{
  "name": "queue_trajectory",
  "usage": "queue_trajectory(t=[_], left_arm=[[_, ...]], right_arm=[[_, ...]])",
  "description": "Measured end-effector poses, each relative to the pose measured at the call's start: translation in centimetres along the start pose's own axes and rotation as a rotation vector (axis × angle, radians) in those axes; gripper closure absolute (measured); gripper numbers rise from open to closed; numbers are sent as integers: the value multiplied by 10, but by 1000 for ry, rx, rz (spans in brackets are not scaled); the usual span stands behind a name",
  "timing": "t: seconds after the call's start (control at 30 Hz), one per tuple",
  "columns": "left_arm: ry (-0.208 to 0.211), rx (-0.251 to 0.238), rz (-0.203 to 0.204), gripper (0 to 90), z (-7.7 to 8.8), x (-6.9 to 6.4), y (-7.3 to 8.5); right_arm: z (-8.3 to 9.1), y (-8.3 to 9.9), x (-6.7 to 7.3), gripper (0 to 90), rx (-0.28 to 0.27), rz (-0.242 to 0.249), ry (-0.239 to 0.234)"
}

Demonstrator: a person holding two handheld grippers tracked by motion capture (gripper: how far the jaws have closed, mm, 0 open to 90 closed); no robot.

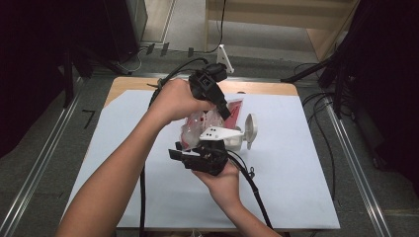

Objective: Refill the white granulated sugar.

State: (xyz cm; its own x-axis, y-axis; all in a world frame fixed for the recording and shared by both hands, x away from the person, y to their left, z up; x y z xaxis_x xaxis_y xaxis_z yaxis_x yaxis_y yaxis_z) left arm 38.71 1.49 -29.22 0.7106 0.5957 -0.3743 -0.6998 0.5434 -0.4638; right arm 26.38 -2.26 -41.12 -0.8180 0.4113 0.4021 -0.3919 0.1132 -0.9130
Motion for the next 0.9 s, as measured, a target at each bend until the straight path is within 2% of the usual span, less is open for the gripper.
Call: queue_trajectory(t=[0.4, 0.7, 0.9], left_arm=[[14, -7, -12, 680, -2, 1, 0], [0, 0, -14, 680, -6, -2, -2], [8, 7, -1, 680, -8, -2, -6]], right_arm=[[-2, 3, 0, 628, -15, 33, 38], [0, 2, -2, 626, -9, -6, 44], [1, 1, -3, 627, -19, -25, 52]])
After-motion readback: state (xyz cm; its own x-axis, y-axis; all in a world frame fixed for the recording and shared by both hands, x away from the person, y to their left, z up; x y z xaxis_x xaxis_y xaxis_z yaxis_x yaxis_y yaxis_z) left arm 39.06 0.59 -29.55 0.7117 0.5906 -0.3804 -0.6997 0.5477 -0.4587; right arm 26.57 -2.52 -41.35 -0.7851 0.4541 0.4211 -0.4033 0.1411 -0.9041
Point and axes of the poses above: each handheld gripper's, and its own axes: z roughly backward along the jaws, y roughly out of its underside, x roughly to its left, the point moved 2 cm from there along -z, roughly forward along the jaws, and after that the axes turned 14 degrees about -x, right-handed, at the moved point
